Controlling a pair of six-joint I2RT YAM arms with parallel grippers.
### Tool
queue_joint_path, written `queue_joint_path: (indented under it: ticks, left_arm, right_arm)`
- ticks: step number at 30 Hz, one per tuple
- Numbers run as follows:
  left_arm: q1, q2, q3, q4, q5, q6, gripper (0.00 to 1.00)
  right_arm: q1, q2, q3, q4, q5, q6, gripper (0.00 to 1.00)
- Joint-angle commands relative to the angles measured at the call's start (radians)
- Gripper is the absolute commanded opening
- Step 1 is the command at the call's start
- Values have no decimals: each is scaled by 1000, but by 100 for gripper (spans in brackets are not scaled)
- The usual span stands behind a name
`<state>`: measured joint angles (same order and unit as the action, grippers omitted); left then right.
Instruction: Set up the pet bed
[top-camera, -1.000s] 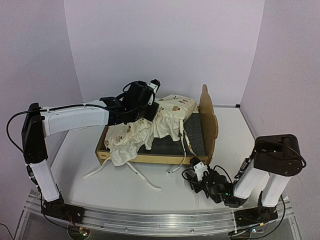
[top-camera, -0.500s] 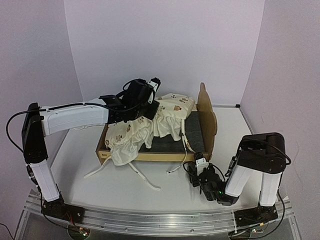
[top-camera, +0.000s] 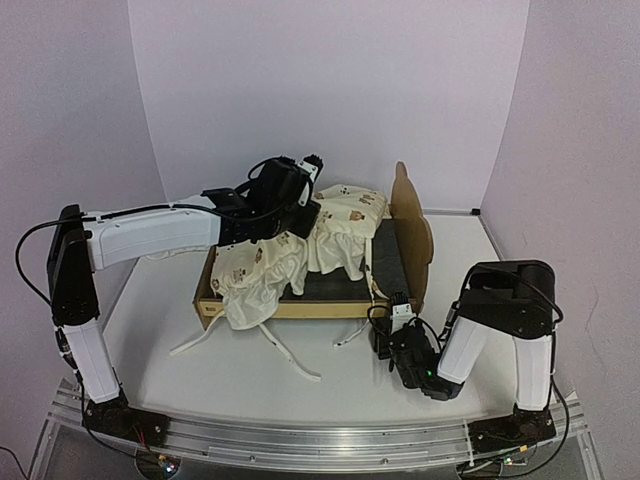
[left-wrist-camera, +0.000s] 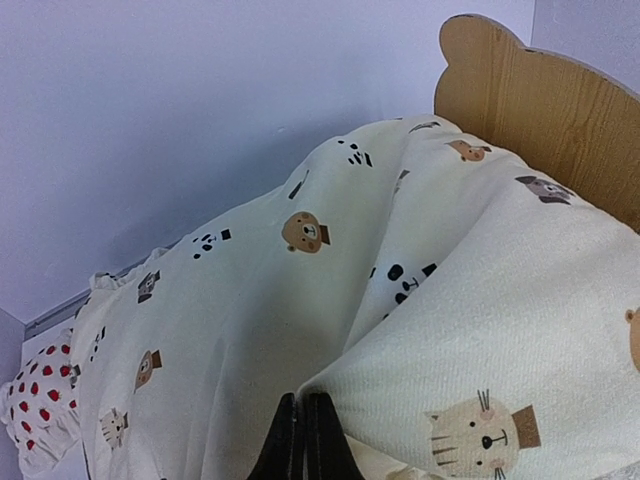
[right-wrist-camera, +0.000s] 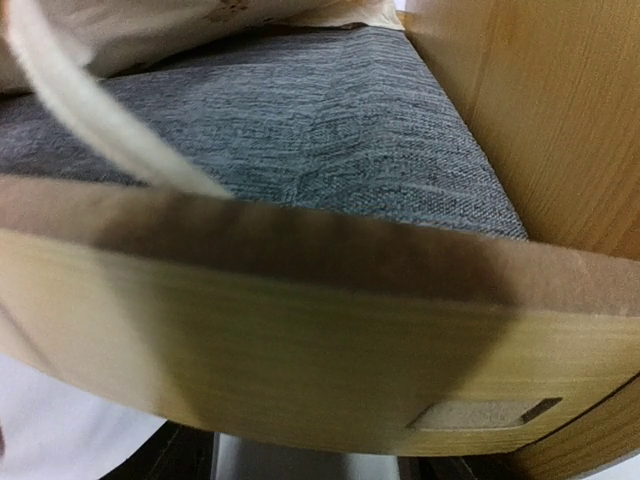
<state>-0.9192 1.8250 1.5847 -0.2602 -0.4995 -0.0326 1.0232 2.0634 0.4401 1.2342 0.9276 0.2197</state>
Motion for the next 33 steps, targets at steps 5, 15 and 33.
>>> queue_joint_path:
  ticks: [5,15,33]
  left_arm:
    - [14,23,82,-33,-40,-11,0]
    - [14,42,100,-41,-38,-11,0]
    - [13,34,85,-37,-19,-14,0]
  right_arm:
    - [-52,52,72,45,1,43,59]
    - [-61,49,94,46,-38,-6,8]
    - [-62,-224,-148,19,-290,-45,0]
